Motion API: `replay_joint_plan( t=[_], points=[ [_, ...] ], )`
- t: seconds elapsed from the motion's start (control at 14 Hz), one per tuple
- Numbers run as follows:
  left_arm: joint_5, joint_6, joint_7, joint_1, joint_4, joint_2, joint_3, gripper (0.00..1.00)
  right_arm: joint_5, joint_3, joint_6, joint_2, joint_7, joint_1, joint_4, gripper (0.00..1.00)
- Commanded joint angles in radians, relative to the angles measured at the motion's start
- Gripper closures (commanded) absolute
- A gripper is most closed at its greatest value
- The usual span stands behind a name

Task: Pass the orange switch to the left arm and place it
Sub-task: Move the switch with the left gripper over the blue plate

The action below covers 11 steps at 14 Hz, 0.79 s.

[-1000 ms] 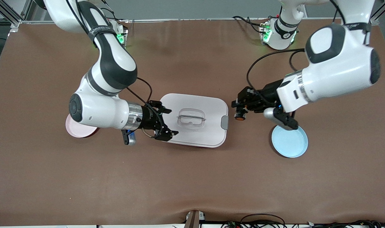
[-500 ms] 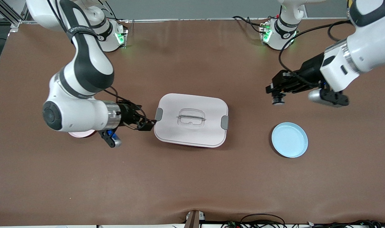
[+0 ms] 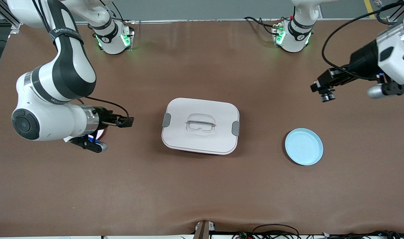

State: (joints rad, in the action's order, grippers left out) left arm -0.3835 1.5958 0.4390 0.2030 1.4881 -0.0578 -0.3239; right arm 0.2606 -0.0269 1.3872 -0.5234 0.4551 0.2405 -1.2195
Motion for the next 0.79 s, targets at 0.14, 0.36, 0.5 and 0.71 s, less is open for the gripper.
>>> replay_joint_plan(
  t=[0.14,0.36,0.5,0.71],
  points=[
    [0.093,-0.013,0.296,0.102,0.009,-0.042,-0.007,1.00,-0.106,0.015,-0.020,0.031,-0.320,-0.108,-0.005,0.00],
    [0.239,-0.010,0.441,0.096,0.012,-0.091,-0.017,1.00,-0.136,0.015,-0.059,0.034,-0.387,-0.176,-0.005,0.00],
    [0.288,0.009,0.548,0.096,0.015,-0.122,-0.017,1.00,-0.226,0.016,-0.083,0.037,-0.408,-0.178,-0.005,0.00],
    [0.365,0.111,0.708,0.092,0.076,-0.148,-0.020,1.00,-0.282,0.012,-0.109,0.039,-0.407,-0.184,-0.005,0.00]
  ],
)
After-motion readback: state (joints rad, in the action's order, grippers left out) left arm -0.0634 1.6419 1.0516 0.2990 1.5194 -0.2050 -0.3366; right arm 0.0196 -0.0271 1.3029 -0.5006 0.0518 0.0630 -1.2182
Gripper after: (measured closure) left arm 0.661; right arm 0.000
